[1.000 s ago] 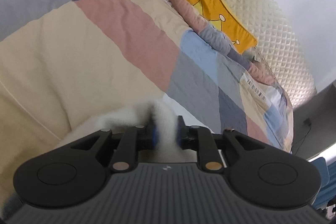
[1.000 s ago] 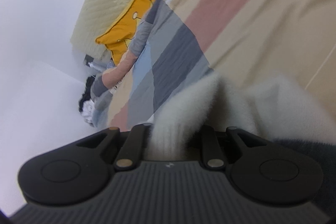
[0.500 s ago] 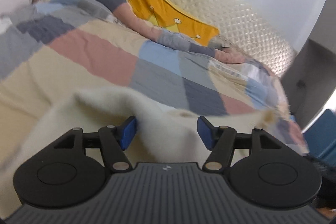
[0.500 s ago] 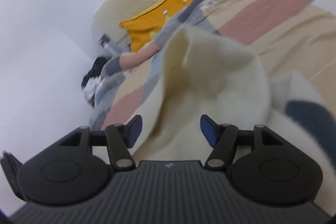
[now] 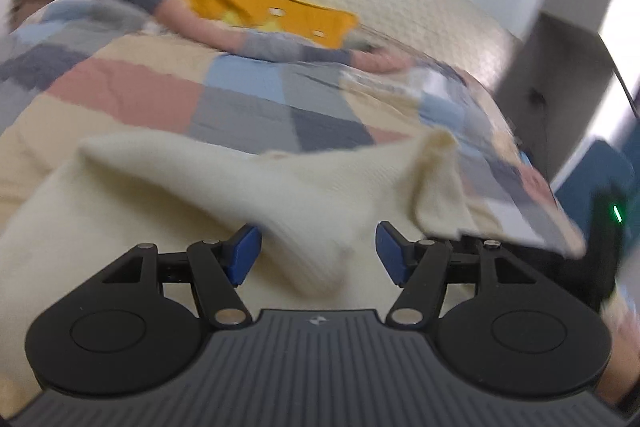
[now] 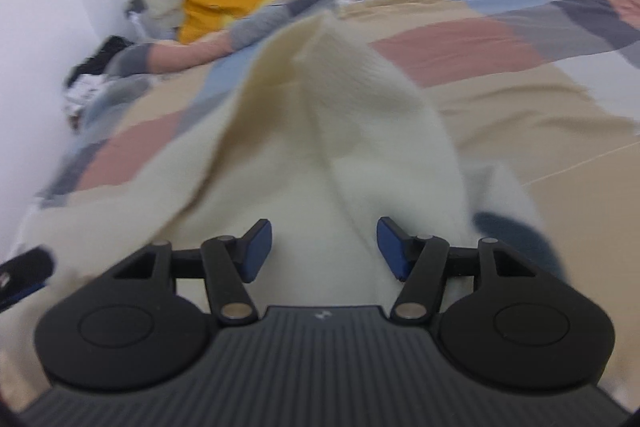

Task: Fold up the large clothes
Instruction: 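Lower the hem onto the collar and open both tools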

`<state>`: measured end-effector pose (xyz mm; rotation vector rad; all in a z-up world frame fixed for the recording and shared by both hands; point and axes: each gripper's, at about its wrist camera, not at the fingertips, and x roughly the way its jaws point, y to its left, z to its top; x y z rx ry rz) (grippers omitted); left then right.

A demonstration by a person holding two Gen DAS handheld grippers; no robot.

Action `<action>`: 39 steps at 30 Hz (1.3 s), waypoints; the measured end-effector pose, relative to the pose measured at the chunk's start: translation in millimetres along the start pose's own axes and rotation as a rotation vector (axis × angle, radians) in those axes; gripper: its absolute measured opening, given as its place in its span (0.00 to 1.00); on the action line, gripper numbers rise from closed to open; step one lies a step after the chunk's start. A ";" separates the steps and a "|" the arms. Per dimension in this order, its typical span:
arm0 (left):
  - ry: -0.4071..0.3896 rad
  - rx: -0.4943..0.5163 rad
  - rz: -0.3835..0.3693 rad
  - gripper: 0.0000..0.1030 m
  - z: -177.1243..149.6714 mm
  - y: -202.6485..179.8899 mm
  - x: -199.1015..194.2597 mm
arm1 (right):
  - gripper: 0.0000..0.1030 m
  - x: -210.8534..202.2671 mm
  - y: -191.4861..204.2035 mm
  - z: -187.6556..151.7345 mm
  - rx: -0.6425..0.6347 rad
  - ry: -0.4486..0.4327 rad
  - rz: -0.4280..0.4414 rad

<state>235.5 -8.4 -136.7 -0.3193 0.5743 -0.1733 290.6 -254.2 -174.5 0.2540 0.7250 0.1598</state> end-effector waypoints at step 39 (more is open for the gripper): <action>0.023 -0.122 0.369 0.68 83.3 114.7 86.8 | 0.60 35.1 -43.6 42.5 0.052 -0.036 -0.139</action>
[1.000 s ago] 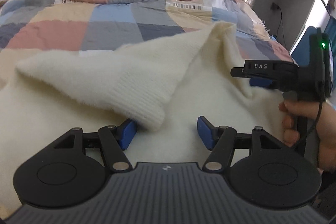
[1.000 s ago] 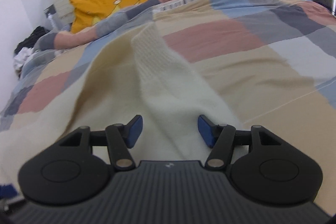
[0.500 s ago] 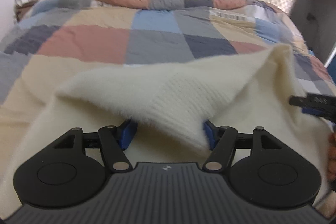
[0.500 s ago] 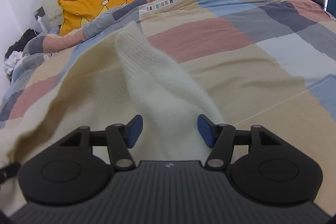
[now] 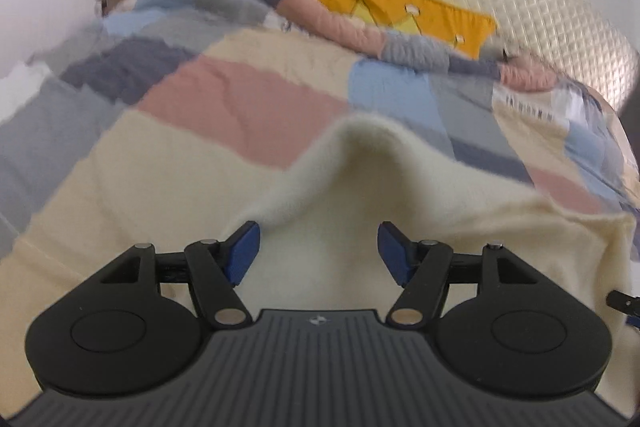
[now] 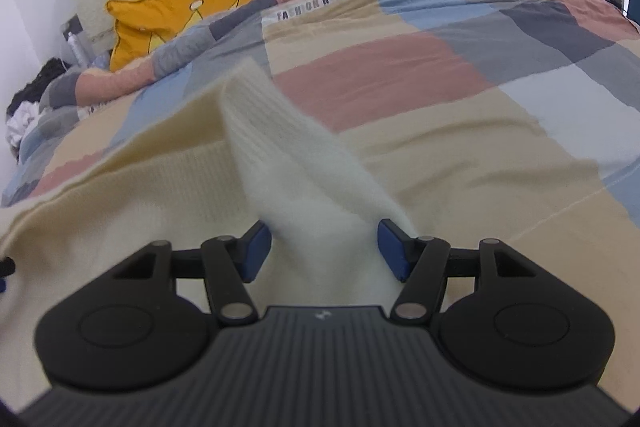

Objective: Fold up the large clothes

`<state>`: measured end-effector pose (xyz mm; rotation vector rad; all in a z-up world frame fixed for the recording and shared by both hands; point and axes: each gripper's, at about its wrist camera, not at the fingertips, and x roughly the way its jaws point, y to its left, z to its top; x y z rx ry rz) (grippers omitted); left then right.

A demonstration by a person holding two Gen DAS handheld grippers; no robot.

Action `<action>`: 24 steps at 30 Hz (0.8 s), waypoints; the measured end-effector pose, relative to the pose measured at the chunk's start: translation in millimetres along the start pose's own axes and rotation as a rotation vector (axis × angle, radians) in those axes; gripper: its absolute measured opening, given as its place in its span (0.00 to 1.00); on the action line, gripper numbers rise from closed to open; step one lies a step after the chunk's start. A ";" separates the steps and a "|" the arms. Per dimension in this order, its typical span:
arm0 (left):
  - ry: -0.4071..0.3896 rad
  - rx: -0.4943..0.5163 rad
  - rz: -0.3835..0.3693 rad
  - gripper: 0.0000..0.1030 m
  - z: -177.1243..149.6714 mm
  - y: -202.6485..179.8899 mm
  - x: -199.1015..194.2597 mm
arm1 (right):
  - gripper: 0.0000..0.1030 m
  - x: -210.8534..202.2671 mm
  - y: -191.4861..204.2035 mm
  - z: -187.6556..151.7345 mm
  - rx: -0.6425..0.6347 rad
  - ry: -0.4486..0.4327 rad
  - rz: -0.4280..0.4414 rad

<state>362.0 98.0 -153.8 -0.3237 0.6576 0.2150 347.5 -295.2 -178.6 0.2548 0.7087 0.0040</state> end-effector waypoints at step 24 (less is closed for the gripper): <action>0.021 0.116 -0.058 0.73 -12.9 -22.3 -10.1 | 0.65 7.1 4.3 12.6 0.020 -0.026 -0.008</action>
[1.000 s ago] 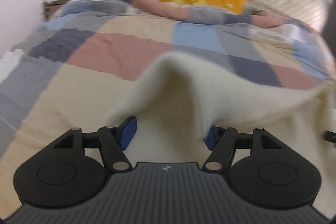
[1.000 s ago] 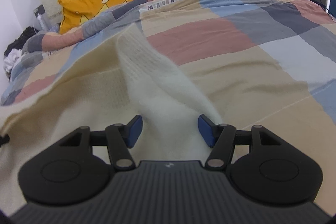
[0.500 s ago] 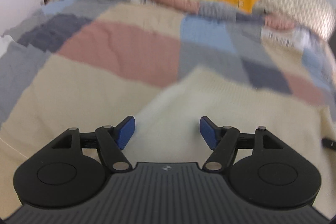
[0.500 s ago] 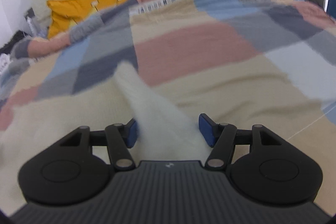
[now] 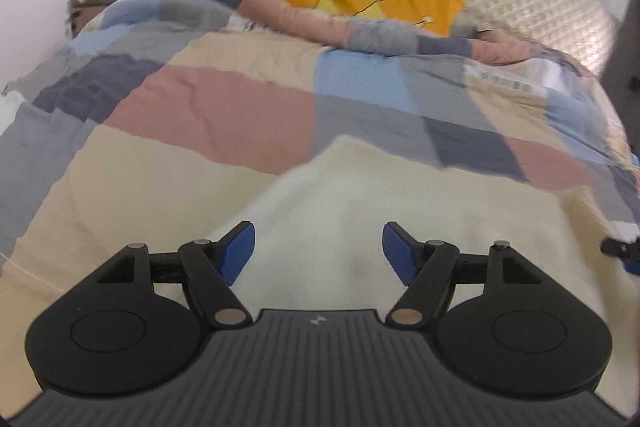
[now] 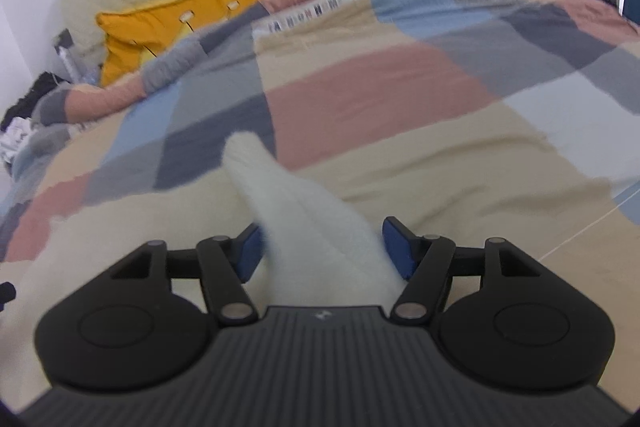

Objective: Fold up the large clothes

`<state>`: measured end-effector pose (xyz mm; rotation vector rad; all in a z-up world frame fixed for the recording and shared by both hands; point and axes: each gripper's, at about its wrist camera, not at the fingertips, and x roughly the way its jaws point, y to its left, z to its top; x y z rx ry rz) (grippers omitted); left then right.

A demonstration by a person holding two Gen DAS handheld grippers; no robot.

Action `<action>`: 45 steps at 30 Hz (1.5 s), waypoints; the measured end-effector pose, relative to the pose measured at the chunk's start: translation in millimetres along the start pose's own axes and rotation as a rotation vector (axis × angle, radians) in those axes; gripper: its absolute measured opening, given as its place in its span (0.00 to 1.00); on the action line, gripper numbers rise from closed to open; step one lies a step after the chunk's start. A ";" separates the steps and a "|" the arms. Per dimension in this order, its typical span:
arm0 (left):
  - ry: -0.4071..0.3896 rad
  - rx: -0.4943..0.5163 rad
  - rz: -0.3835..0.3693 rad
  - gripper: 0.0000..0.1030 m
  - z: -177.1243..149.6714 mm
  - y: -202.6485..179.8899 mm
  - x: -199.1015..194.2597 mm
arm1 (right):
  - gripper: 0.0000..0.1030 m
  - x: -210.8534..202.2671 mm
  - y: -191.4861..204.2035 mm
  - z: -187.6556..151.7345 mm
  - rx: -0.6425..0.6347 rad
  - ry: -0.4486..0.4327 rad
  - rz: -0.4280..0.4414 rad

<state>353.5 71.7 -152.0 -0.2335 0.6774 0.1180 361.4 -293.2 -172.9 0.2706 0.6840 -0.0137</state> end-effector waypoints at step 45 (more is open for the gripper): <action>0.067 0.148 -0.017 0.78 -73.4 -58.1 -46.2 | 0.72 -61.7 66.6 -72.4 -0.153 0.145 0.260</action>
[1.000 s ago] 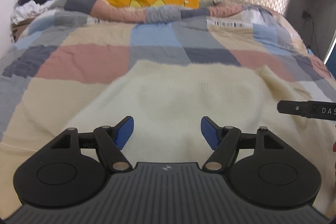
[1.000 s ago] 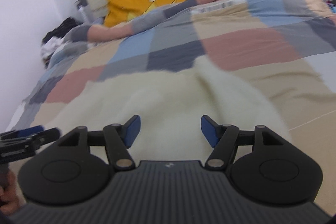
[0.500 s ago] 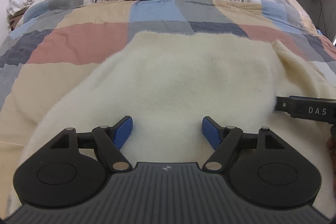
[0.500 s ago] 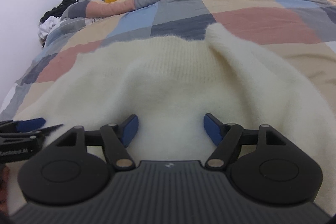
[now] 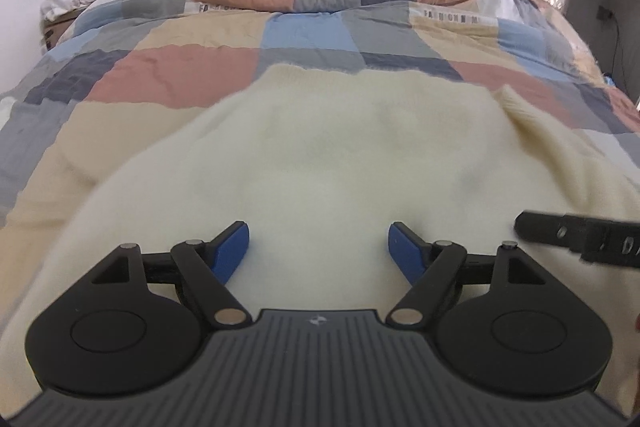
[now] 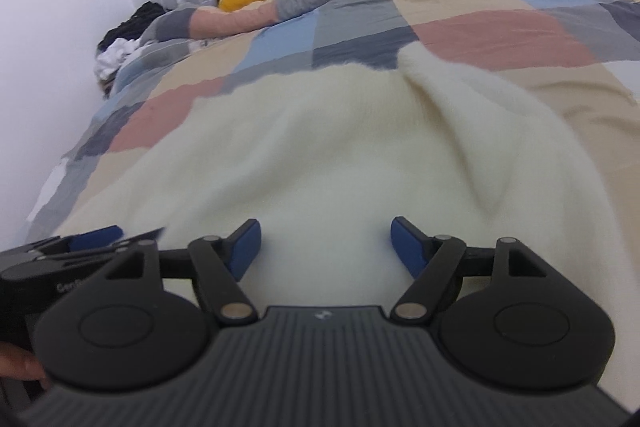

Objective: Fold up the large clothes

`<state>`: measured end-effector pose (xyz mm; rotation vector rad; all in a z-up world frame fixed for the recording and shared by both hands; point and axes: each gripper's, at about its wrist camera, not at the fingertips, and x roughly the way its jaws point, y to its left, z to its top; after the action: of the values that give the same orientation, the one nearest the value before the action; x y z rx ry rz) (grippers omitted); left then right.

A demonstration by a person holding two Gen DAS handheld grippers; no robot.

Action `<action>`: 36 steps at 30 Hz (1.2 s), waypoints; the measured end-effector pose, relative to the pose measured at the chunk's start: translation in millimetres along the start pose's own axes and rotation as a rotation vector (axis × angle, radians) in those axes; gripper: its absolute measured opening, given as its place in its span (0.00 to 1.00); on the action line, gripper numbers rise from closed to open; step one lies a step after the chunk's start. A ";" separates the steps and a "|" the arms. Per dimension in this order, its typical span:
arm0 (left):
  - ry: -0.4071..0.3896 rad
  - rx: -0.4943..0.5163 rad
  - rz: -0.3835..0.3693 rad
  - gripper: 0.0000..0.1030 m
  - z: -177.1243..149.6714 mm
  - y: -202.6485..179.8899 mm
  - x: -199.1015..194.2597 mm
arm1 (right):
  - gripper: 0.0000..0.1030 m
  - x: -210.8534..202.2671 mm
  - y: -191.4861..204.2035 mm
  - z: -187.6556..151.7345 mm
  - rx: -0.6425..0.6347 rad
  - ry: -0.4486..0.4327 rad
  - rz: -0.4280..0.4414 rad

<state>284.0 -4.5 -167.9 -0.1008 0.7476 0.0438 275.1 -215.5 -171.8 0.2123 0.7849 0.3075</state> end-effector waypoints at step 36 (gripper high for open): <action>0.238 -0.904 -0.289 0.87 -98.0 123.9 -65.3 | 0.88 -40.7 -41.4 -109.7 0.795 0.129 0.418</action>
<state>160.5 108.0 -204.3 -1.0887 0.8972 0.0926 176.9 -260.4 -233.1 1.1221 0.9606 0.3922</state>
